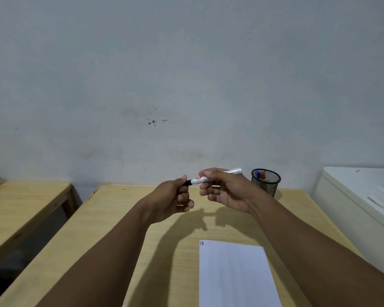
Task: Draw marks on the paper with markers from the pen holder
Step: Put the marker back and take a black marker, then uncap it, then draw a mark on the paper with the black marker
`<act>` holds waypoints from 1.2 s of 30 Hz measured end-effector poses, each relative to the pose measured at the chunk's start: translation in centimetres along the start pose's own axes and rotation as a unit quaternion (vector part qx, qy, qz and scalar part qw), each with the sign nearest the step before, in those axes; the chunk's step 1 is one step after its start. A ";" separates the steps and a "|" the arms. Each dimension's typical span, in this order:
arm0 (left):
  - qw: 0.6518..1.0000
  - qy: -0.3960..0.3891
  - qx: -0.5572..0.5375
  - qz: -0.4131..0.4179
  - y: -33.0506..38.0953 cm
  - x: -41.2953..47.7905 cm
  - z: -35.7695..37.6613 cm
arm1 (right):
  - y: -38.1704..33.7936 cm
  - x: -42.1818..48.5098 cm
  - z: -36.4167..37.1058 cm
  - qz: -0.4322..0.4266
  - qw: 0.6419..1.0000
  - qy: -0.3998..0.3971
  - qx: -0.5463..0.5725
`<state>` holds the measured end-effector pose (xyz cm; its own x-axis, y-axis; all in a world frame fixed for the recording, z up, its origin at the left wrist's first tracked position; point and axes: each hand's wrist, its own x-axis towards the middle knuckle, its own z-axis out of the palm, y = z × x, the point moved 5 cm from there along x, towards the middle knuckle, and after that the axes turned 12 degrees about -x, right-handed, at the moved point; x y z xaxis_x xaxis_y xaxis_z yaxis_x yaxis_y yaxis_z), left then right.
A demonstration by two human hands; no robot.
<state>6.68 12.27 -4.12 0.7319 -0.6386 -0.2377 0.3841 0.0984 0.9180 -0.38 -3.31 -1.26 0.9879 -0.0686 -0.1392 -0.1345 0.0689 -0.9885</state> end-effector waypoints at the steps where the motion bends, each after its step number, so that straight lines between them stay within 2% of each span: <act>1: 1.000 0.014 -0.020 0.003 -0.1 0.1 -0.5 | 0.1 -0.1 -0.1 -0.003 1.000 -0.010 0.016; 3: 0.999 0.045 -0.017 0.011 -0.5 0.1 -2.0 | 0.2 -0.4 -0.8 -0.009 0.999 -0.016 0.043; 5: 0.991 0.063 0.112 0.022 -1.0 -0.2 -3.5 | 0.3 -0.8 -2.0 -0.006 0.999 0.000 0.047; 7: 0.949 0.062 0.306 0.041 -1.8 -0.5 -4.2 | 0.9 -1.1 -2.9 0.005 0.999 0.034 0.038; 9: 0.903 0.054 0.425 0.039 -2.9 -0.4 -4.0 | 2.0 -1.1 -3.6 0.017 0.996 0.088 0.007; 12: 0.854 0.052 0.517 0.015 -4.6 -0.1 -3.6 | 4.1 -0.9 -4.4 0.018 0.986 0.165 -0.033; 18: 0.773 0.025 0.633 -0.003 -6.8 0.2 -2.7 | 7.9 -2.1 -2.6 0.038 0.978 0.178 -0.100; 21: 0.774 0.032 0.632 -0.008 -7.0 -0.1 -2.3 | 9.3 -3.2 -1.3 0.045 0.981 0.161 -0.098; 26: 0.835 0.008 0.546 -0.073 -6.4 -0.8 -2.0 | 10.8 -3.9 -0.7 0.024 0.978 0.180 -0.097; 28: 0.823 -0.001 0.562 -0.081 -6.6 -1.1 -1.5 | 11.3 -3.9 -0.7 0.021 0.973 0.200 -0.110; 32: 0.761 0.017 0.645 -0.065 -7.7 -1.1 -1.1 | 12.0 -3.8 -0.6 -0.004 0.967 0.221 -0.129; 36: 0.757 0.023 0.650 -0.068 -7.8 -0.8 -1.1 | 12.6 -4.1 -0.5 -0.027 0.954 0.242 -0.175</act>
<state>3.76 12.87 -11.50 0.7653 -0.5451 -0.3423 -0.3982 -0.8188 0.4135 -6.13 -2.62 -13.18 0.8543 -0.5196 -0.0152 -0.1862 -0.2785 -0.9422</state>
